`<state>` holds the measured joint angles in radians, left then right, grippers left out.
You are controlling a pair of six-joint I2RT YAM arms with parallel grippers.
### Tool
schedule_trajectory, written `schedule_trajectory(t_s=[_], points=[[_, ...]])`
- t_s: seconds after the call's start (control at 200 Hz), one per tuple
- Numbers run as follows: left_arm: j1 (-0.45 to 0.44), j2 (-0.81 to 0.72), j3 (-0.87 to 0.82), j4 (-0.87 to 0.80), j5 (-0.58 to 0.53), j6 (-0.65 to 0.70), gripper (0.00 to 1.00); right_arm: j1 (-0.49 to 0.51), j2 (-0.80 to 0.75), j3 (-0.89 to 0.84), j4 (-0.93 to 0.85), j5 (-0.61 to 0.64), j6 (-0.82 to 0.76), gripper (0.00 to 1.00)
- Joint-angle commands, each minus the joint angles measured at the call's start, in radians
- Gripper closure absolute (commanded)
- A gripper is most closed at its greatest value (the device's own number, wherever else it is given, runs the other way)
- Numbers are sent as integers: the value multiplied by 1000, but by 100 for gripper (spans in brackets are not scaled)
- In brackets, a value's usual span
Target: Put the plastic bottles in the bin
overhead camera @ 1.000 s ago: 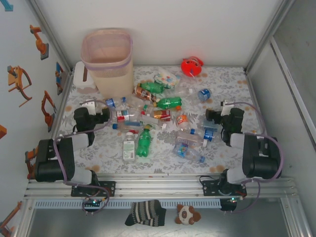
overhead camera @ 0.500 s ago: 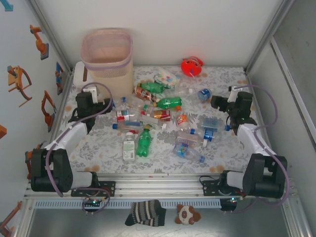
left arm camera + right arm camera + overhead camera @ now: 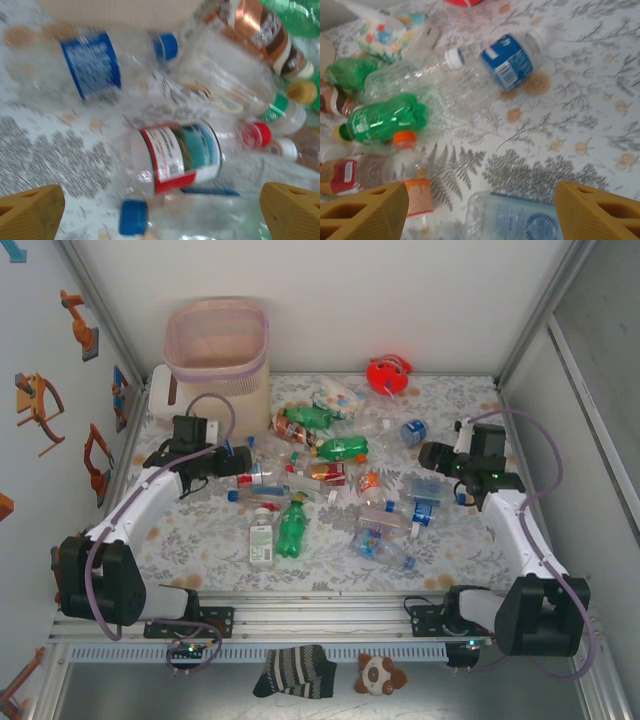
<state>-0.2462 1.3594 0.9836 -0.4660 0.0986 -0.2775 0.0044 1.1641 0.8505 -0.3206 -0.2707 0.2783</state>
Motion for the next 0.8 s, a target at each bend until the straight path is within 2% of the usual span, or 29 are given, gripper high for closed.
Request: schedule_trajectory(t_s=[0.0,0.275,0.396,0.586,0.796], points=[[-76,0,27,-200,-6,-97,0,45,-28,25,-91,28,20,25],[-328,-127,-64,-272,-162,-375,0,127,-54,4,-113,81,74,25],[-418,-172,-117,-273,-222,-453,1,138,-47,5,-112,89,81,25],[-463,-191,-199,-295,-213,-532,8,144,-25,16,-115,82,76,25],[-518,-134,-212,-299,-210,-554,13,147,-9,19,-115,91,86,26]])
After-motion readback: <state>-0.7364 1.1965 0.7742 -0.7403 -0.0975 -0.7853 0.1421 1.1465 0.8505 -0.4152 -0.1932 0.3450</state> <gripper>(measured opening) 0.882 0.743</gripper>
